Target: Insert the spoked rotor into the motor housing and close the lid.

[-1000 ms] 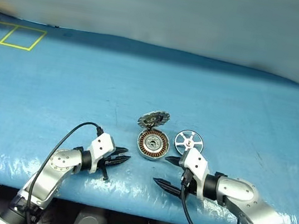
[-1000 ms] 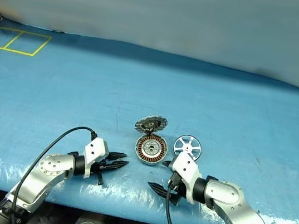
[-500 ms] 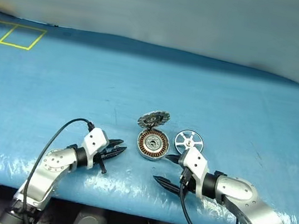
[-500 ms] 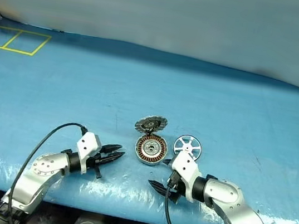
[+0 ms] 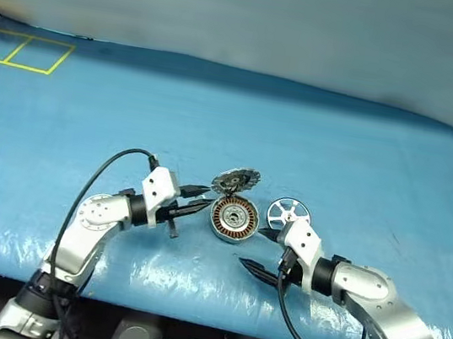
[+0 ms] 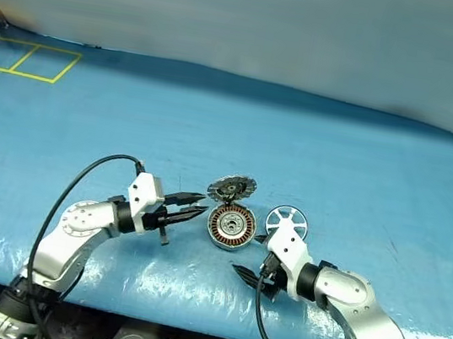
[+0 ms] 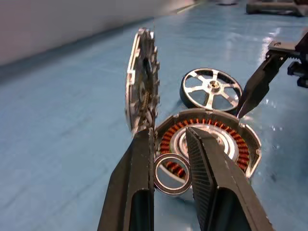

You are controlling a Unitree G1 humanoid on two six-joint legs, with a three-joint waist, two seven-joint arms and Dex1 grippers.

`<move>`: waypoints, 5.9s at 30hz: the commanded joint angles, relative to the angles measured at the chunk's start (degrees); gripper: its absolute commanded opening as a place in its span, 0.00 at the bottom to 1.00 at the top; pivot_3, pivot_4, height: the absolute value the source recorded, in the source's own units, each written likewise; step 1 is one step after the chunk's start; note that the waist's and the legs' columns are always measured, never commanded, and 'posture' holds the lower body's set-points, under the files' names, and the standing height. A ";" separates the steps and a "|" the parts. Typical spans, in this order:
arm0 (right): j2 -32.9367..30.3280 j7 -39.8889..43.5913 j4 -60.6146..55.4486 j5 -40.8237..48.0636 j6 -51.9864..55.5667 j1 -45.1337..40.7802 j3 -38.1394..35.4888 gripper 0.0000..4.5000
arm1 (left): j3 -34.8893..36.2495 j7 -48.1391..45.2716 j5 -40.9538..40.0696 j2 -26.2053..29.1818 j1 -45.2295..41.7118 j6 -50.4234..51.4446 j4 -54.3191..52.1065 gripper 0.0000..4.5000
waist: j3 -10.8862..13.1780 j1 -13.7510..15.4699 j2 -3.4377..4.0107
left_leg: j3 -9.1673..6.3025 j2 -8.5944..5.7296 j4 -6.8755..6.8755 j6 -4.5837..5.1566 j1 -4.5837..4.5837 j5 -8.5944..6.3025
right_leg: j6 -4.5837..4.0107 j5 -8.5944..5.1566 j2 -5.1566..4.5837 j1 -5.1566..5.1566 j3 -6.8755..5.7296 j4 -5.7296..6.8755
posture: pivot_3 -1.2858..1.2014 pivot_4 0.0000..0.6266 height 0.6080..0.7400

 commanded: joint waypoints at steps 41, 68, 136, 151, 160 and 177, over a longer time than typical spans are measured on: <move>5.34 -8.40 -7.44 2.28 0.27 5.71 -1.52 0.89 | -8.40 -1.04 9.35 -6.43 -9.68 -5.79 15.79 0.15 | 0.00 0.12 0.02 | -0.05 0.00 0.11 0.00 0.00 0.01 | 0.03 0.02 0.04 0.05 0.00 0.05 | 0.52 0.24 1.00; 5.42 -9.11 -7.57 -0.08 -0.35 7.00 -1.75 0.89 | -9.44 2.40 13.37 -9.39 -12.29 -3.82 21.12 0.15 | -0.02 0.21 0.01 | -0.06 -0.02 0.23 0.01 0.03 0.01 | 0.06 0.04 0.03 0.16 0.01 0.06 | 0.52 0.24 1.00; 14.59 -3.90 18.23 -3.79 -2.98 -14.56 4.97 0.02 | 2.96 -5.39 -1.80 3.37 7.70 -10.52 6.61 0.67 | 0.02 -0.34 0.08 | -0.03 0.04 0.07 0.02 0.01 0.02 | -0.05 0.00 0.03 0.01 -0.01 0.08 | 0.52 0.24 1.00; 13.65 -2.97 15.97 -6.48 -4.18 -12.02 8.53 0.02 | 3.13 -6.30 -1.20 2.84 7.36 -14.94 10.66 0.67 | -0.30 -0.57 -0.11 | -0.02 0.08 -0.03 0.02 0.74 0.01 | -0.09 -0.06 0.01 0.71 0.00 0.03 | 0.52 0.24 1.00; 12.87 -1.38 2.40 8.57 -0.08 -11.88 -4.61 0.02 | 3.04 -6.21 -2.30 2.84 6.73 -12.72 7.61 0.67 | 0.05 -0.66 0.08 | 0.01 0.34 -0.16 0.01 0.60 0.00 | -0.12 -0.07 0.04 0.53 0.01 0.00 | 0.52 0.24 1.00; -14.22 8.68 5.52 -4.56 -1.19 -16.72 -2.31 0.75 | 1.19 -4.51 -1.64 1.13 5.19 -7.39 3.06 0.67 | 0.13 -0.66 0.13 | 0.09 0.09 -0.24 0.01 0.06 0.01 | 0.02 0.01 0.04 -0.09 0.03 -0.02 | 0.52 0.24 1.00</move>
